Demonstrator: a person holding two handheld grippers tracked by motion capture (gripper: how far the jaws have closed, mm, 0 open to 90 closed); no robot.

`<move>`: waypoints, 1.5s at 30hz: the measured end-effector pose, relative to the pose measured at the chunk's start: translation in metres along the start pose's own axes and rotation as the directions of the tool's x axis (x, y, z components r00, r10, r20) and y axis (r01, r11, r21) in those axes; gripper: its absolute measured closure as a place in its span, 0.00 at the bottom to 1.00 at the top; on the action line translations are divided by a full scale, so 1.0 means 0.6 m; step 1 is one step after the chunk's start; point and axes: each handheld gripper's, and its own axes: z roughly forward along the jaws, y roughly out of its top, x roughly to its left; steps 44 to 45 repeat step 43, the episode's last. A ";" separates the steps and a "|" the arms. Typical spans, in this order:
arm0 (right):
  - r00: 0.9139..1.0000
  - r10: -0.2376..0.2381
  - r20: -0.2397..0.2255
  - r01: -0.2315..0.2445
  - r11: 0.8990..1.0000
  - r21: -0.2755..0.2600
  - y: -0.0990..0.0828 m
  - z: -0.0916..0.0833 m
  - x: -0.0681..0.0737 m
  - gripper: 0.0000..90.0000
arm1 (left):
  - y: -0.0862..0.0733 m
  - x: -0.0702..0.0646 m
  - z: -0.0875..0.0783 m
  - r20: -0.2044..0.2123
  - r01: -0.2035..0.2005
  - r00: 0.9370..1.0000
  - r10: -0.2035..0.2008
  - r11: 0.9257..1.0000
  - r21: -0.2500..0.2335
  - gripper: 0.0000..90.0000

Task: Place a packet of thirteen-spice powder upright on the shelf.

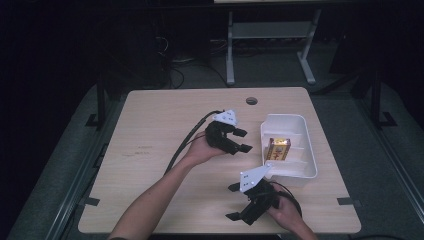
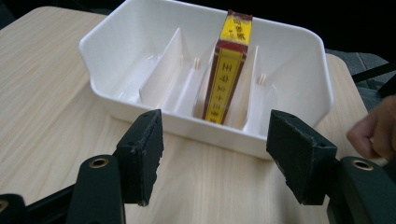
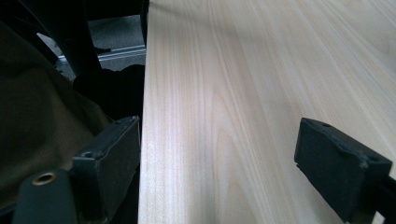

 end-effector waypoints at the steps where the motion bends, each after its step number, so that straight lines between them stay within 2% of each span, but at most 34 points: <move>1: 1.000 0.002 0.001 -0.002 1.000 0.001 0.000 0.000 0.000 0.15 | -0.004 -0.001 -0.005 -0.004 0.003 1.000 -0.003 1.000 0.000 0.39; 11: 1.000 0.014 -0.001 -0.014 1.000 -0.001 -0.001 0.001 -0.002 0.15 | -0.034 -0.019 -0.056 -0.047 0.012 0.999 -0.013 1.000 -0.010 0.37; 20: 1.000 0.014 -0.004 -0.014 1.000 0.001 -0.001 0.001 -0.003 0.15 | -0.070 -0.051 -0.104 -0.083 0.032 0.996 -0.034 0.999 -0.024 0.30; 29: 1.000 0.011 0.001 -0.011 1.000 0.001 -0.002 0.000 -0.001 0.15 | -0.103 -0.083 -0.155 -0.119 0.040 0.992 -0.044 0.999 -0.033 0.28; 37: 1.000 0.012 0.003 -0.012 1.000 0.004 -0.002 0.000 0.000 0.15 | -0.139 -0.105 -0.183 -0.142 0.058 0.988 -0.062 0.998 -0.029 0.28; 41: 1.000 0.016 0.004 -0.016 1.000 0.002 -0.002 0.000 -0.001 0.15 | -0.162 -0.119 -0.197 -0.161 0.071 0.984 -0.077 0.997 -0.040 0.27; 45: 1.000 0.018 0.004 -0.018 1.000 -0.001 -0.003 0.000 -0.001 0.15 | -0.170 -0.125 -0.200 -0.173 0.074 0.982 -0.080 0.996 -0.040 0.27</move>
